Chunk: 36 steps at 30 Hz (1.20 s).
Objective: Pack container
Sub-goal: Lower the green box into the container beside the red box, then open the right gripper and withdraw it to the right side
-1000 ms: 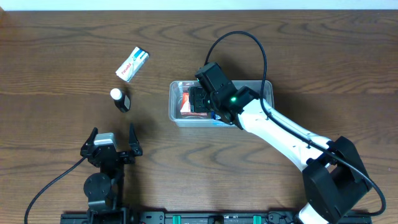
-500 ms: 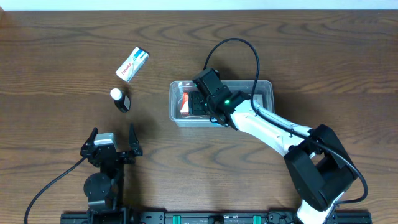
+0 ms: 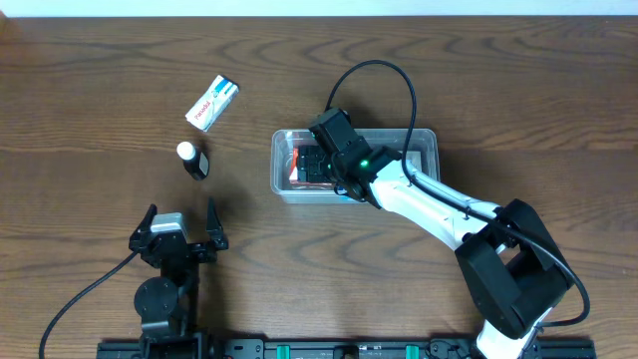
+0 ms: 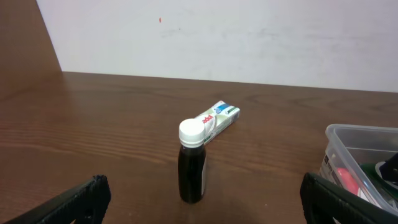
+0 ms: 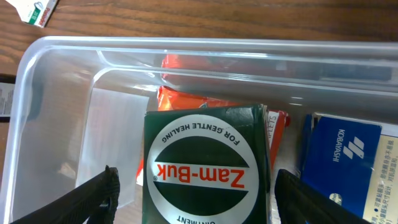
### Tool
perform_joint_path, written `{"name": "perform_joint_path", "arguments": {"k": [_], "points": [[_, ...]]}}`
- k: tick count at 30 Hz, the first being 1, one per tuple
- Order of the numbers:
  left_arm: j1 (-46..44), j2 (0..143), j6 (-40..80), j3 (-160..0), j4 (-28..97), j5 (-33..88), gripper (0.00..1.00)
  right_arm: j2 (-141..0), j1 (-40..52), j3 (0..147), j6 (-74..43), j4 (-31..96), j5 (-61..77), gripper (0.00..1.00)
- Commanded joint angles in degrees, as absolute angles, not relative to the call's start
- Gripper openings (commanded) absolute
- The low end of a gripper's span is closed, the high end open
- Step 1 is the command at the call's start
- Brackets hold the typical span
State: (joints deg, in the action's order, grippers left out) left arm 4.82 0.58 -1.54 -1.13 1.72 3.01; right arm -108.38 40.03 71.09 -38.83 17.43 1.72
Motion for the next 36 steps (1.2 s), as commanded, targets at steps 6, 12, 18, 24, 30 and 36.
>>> {"name": "perform_joint_path", "arguments": {"k": [6,12,18,24,30,36], "points": [[5.08,0.3,-1.69,-0.23,3.88,2.55,0.98,-108.66,40.21,71.02,-37.39,17.34,1.96,0.78],[5.08,0.3,-1.69,-0.23,3.88,2.55,0.98,-107.35,40.21,71.33,-32.4,17.74,1.89,0.86],[5.08,0.3,-1.69,-0.23,3.88,2.55,0.98,-102.1,40.16,71.35,-29.56,19.73,-0.75,0.9],[5.08,0.3,-1.69,-0.23,3.88,2.55,0.98,-92.27,36.12,71.35,-29.45,24.51,-3.79,0.95],[5.08,0.3,-1.69,-0.23,3.88,2.55,0.98,-82.7,23.88,71.35,-30.22,30.83,-4.51,0.99],[5.08,0.3,-1.69,-0.23,3.88,2.55,0.98,-80.99,8.45,71.35,-32.73,38.22,-4.08,0.99]]}}
